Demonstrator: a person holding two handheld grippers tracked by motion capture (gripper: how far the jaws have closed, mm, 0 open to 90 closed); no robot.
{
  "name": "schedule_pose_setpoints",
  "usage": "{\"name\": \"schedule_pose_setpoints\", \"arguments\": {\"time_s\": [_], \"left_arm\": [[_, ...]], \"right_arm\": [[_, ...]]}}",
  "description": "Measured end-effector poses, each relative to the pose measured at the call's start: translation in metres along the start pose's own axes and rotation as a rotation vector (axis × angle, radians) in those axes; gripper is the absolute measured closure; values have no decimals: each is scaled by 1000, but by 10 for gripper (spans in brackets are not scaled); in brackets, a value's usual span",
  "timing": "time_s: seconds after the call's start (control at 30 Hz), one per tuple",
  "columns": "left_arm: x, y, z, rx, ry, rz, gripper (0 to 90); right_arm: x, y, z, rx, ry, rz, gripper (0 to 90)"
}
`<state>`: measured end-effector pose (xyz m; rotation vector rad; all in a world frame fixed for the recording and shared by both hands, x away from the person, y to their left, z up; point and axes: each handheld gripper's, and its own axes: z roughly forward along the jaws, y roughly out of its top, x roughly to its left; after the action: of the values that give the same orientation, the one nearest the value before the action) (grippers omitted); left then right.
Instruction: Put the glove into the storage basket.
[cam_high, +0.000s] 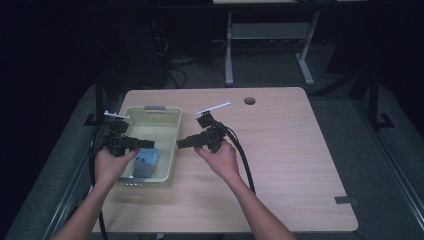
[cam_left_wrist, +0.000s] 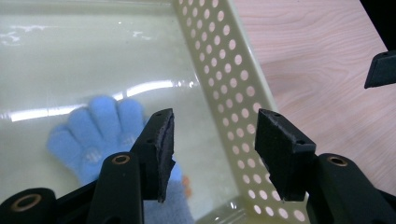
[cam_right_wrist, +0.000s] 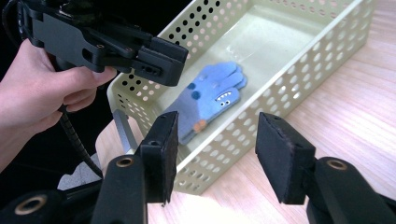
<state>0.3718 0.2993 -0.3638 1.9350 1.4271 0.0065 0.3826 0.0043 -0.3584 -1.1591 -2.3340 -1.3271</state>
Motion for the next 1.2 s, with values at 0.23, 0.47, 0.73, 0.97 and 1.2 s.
{"name": "schedule_pose_setpoints", "arguments": {"time_s": [0.23, 0.47, 0.73, 0.97, 1.2], "left_arm": [[-10, 5, -1, -32, -12, 16, 454], [-22, 9, 2, -47, -34, 36, 418], [-34, 12, 6, -64, -49, 53, 390], [-47, 14, 8, -79, -50, 81, 381], [-57, 16, 14, -78, -60, 95, 371]], "right_arm": [[-7, -1, -13, -18, -8, 1, 460], [-13, -4, -26, -29, -18, 6, 442], [-19, -7, -39, -47, -29, 5, 415], [-25, -12, -48, -50, -23, 6, 428], [-32, -17, -58, -59, -23, 13, 418]]}}
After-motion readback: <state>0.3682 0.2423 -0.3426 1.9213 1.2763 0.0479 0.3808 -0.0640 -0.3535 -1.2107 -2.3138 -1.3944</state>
